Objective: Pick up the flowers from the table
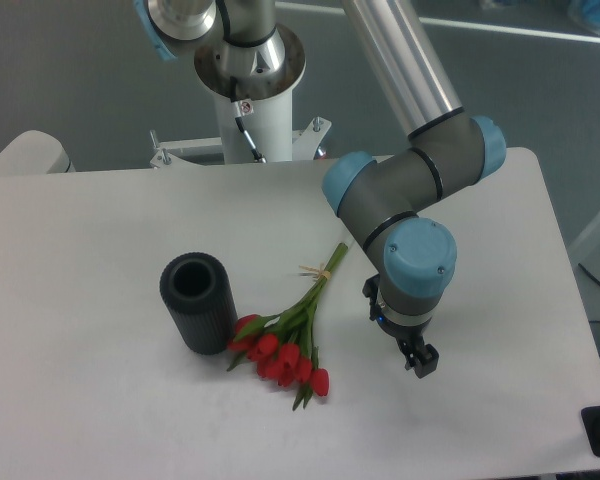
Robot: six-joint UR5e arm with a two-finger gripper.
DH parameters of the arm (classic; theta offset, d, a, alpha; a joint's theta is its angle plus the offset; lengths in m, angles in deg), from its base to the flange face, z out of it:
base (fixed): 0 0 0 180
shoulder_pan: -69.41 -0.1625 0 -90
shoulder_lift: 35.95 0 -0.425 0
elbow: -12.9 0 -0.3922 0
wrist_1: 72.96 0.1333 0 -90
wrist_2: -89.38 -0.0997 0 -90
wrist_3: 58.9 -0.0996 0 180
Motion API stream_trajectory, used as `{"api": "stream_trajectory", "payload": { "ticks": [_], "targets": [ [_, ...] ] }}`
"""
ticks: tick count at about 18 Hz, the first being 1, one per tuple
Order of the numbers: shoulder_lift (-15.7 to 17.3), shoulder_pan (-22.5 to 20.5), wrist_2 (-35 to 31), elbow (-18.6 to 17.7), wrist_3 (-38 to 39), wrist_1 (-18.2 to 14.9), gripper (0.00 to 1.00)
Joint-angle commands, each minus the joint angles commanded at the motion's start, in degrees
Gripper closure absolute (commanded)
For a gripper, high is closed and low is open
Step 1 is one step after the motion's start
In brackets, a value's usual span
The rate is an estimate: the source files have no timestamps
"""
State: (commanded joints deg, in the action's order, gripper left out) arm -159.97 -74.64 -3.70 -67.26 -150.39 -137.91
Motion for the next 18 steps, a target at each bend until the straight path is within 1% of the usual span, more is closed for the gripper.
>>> {"api": "stream_trajectory", "payload": {
  "ticks": [6,9,14,16,18],
  "targets": [
    [0.0,0.1,0.0,-0.1,0.1,0.1,0.0],
    [0.3,0.1,0.5,-1.1,0.1,0.4,0.0],
    [0.8,-0.1,1.4,-1.4,1.4,0.6,0.0],
    [2.3,-0.3,1.4,-2.8,1.4,0.3,0.0],
    [4.1,-0.4,1.4,-5.5,1.6,0.4,0.0]
  ]
}}
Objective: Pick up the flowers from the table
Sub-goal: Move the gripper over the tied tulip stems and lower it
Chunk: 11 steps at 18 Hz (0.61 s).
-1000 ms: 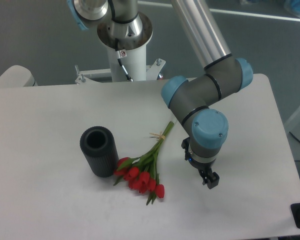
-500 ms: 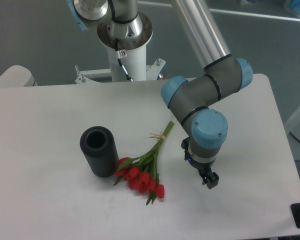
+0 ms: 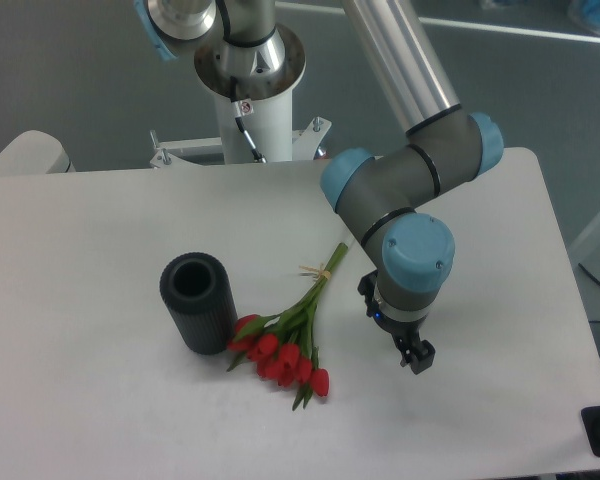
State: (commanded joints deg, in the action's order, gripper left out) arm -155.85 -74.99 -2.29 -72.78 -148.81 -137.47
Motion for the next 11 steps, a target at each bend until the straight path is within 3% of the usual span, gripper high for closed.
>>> {"api": "stream_trajectory", "payload": {
  "ticks": [5,11],
  "targets": [
    [4.5,-0.3,0.9,-8.7,6.5,1.3,0.0],
    [5.7,2.1,1.1,-14.2,16.9,5.0,0.0]
  ]
}}
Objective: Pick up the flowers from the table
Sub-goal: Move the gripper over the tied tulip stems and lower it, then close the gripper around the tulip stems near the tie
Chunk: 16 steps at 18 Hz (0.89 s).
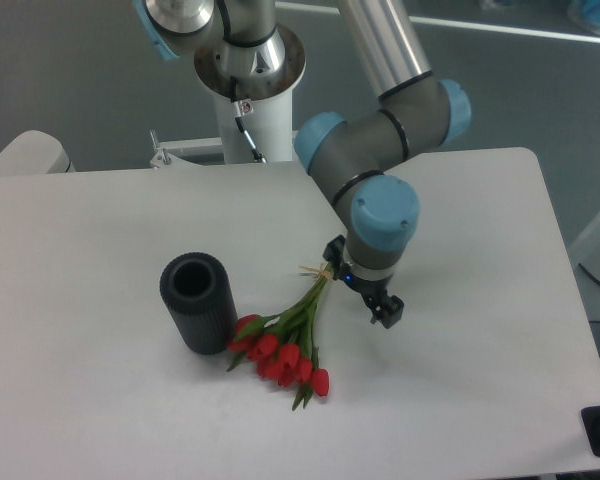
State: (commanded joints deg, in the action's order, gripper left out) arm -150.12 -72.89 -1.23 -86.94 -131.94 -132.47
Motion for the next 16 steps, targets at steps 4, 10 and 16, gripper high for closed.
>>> {"api": "stream_trajectory", "payload": {
  "ticks": [4,10,16],
  "targets": [
    [-0.2,1.0,-0.1,-2.1,5.3,2.5,0.0],
    [-1.1,3.1,-0.1,-3.8,11.2,4.5,0.0],
    [-1.3,3.1,-0.1,-4.6,12.0,4.6,0.29]
  ]
}}
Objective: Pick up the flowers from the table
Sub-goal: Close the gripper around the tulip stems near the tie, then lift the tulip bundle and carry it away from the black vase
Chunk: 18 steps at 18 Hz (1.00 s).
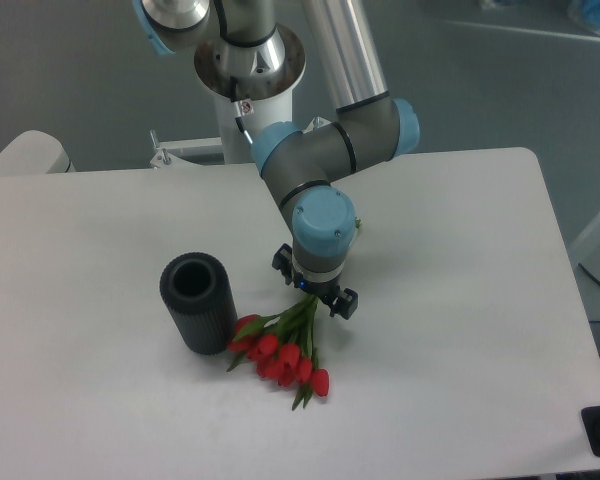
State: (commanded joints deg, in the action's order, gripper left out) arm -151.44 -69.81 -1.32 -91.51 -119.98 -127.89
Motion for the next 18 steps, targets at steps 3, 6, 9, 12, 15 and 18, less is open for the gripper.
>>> {"api": "stream_trajectory", "payload": {
  "ticks": [3,6,9,12,15,18],
  "targets": [
    [-0.2,0.3,0.0,-0.1,3.1,0.3,0.52],
    [-0.5,0.4,0.0,0.0,5.4,0.4,0.67],
    [-0.5,0.4,0.0,0.5,5.7,0.4,0.81],
    [0.1,-0.3,0.3,1.0,5.5,0.4,0.98],
    [0.3,-1.1,2.1,2.7,5.2,0.2,0.99],
    [-0.1,-1.5,2.1,6.1,5.1,-0.3,0.99]
  ]
}}
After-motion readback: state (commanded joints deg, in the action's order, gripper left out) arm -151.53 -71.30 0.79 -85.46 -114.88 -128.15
